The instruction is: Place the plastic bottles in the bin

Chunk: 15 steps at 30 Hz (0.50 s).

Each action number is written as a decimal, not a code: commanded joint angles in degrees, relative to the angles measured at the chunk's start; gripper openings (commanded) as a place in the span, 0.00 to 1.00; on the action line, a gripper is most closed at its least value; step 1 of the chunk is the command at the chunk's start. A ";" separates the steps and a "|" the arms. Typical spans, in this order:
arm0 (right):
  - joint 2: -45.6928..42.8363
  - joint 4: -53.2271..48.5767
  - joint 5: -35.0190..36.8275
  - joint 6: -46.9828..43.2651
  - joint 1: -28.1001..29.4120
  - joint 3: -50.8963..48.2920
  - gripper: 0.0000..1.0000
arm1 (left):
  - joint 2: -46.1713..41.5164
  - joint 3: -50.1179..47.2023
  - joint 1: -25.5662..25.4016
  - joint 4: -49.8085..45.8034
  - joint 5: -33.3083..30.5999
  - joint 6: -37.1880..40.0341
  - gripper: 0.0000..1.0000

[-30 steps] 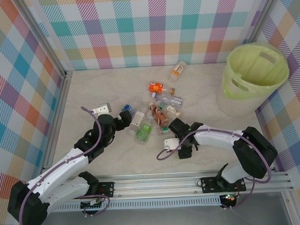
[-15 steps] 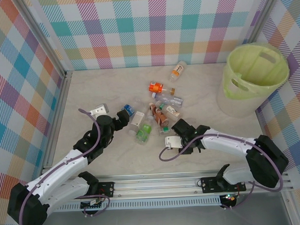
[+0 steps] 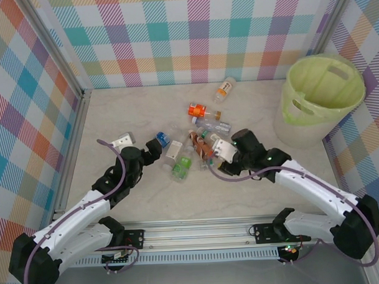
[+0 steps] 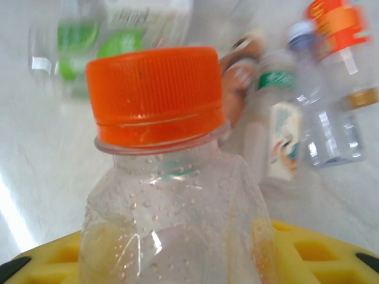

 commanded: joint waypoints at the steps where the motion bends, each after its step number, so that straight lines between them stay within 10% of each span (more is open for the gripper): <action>1: -2.97 10.58 -11.84 12.71 -6.83 2.27 0.45 | -0.50 -0.35 0.49 2.22 0.25 -0.61 1.00; 15: 0.28 25.41 0.70 27.08 -32.74 16.73 0.43 | -0.75 0.09 0.58 2.12 1.21 -1.92 1.00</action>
